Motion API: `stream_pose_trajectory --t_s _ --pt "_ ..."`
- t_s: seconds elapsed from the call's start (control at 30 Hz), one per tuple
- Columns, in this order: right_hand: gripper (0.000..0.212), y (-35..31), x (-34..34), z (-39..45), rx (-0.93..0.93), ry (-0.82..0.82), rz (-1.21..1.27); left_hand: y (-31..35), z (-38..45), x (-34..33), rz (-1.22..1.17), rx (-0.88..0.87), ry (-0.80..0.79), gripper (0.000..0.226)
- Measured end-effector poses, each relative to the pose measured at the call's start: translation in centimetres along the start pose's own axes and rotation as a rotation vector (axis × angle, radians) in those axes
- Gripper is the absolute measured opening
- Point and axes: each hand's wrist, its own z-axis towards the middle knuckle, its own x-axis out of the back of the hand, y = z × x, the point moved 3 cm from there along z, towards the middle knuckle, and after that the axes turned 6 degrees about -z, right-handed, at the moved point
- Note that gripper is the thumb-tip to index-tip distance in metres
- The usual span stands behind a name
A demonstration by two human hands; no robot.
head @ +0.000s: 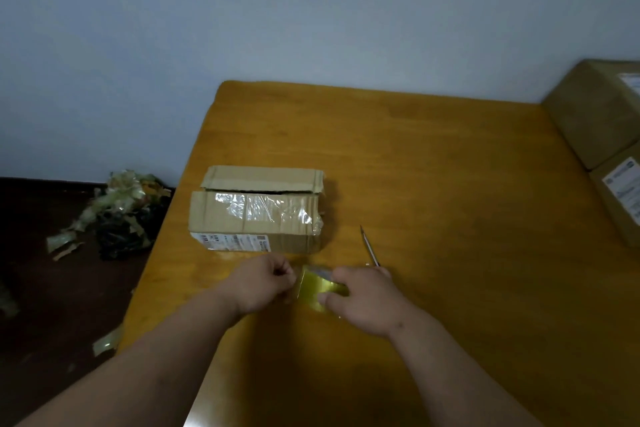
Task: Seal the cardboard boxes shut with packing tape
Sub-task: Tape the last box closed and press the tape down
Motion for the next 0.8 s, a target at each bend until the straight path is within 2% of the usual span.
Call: stream_pose_trajectory --t_s 0.17,0.27,0.33,0.47,0.57,0.63,0.7,0.8 --pt "0.029 -2.0 1.9 -0.1 0.027 -0.149 0.301 1.0 -3.1 2.8 -0.222 0.101 -0.080 0.013" --pt "0.026 -4.4 3.4 -0.2 0.099 -0.172 0.510 1.6 -5.1 5.9 -0.279 0.049 -0.019 0.012" --pt "0.024 -6.5 4.3 0.1 0.168 -0.170 0.564 1.7 -6.1 8.3 -0.288 0.004 0.049 0.012" --pt "0.033 -11.0 6.3 1.9 0.277 -0.049 0.383 1.9 -7.6 13.6 -0.299 -0.064 0.150 0.013" --pt "0.038 -12.3 8.7 3.7 0.195 0.147 0.141 2.1 -8.2 17.2 -0.319 -0.110 0.213 0.016" --pt "0.040 -13.3 10.1 4.6 0.140 0.220 0.106 2.0 -7.9 18.8 -0.341 -0.115 0.226 0.017" --pt "0.040 -14.9 10.7 5.9 0.157 0.146 0.214 1.4 -7.3 20.5 -0.417 -0.100 0.247 0.017" --pt "0.063 -15.8 10.3 7.3 0.193 -0.131 0.585 1.0 -6.7 23.5 -0.510 -0.084 0.204 0.018"
